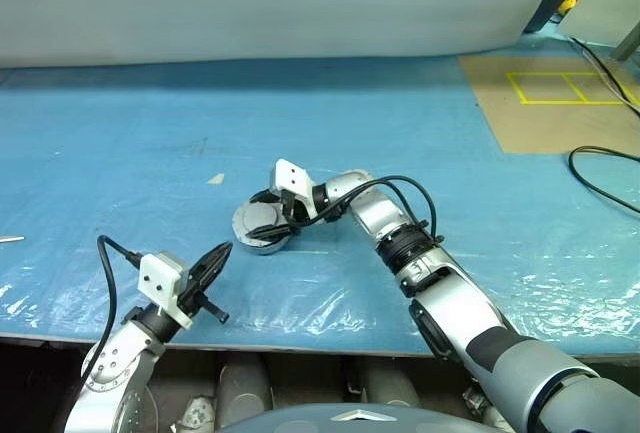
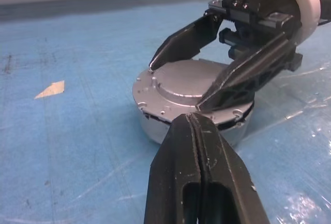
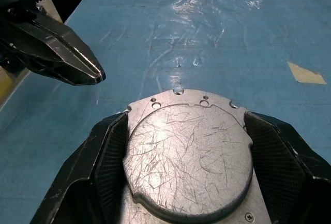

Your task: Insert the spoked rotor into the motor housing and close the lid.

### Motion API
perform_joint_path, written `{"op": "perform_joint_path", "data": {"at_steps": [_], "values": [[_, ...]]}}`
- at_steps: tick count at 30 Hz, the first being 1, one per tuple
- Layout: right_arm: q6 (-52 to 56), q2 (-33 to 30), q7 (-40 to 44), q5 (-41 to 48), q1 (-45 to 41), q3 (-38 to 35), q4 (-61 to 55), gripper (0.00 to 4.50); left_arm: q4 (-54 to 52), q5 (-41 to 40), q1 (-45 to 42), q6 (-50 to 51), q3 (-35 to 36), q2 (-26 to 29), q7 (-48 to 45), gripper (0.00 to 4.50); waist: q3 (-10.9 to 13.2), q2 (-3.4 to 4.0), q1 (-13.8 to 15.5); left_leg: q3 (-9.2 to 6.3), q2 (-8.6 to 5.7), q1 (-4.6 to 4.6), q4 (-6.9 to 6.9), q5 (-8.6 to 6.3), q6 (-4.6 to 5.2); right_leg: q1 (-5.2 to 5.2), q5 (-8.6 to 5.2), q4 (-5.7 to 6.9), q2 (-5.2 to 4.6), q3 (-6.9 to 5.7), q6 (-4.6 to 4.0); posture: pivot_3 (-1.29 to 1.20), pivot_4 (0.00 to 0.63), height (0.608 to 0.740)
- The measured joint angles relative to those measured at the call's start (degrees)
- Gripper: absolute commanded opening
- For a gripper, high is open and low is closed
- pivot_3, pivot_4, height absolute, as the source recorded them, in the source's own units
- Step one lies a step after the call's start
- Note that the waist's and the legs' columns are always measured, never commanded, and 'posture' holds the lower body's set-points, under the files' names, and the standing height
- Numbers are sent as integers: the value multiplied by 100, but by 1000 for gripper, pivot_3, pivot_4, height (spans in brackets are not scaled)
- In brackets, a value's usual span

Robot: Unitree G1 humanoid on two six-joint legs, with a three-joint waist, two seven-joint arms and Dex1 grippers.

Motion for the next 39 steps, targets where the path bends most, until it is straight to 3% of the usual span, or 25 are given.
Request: {"op": "perform_joint_path", "data": {"at_steps": [8, 15, 27, 39], "values": [[-44, 8, -283, -52, 7, 66, 0, 3202, 166, 80, -127, -2, -27, -57, 74, 0, 0, 0, 13, 0, -1, -1, 2, 0, 0, 1, 0, 0, -1, 0, 0, 0, 150, 740], [283, -134, 84, 246, 178, -12, -307, 3202, 202, 88, -103, -4, -33, -79, 82, 0, -1, -1, 25, 0, -3, 4, 3, 0, 1, 8, 0, 0, -3, 0, 0, 0, 150, 740], [-174, -153, -160, 56, 239, 112, -253, 3202, 175, 85, -73, 13, -33, -78, 87, 0, -1, -1, 18, 0, -4, 6, 3, 0, 1, 9, 0, 0, -4, 1, 0, 0, 150, 740], [24, -264, 129, 229, 335, 96, -412, 3202, 416, 105, -47, -298, -32, -91, -66, 0, -1, -2, 21, 0, -4, 11, 3, 0, 1, 15, 0, 0, -3, 1, 0, 0, 150, 740]]}}
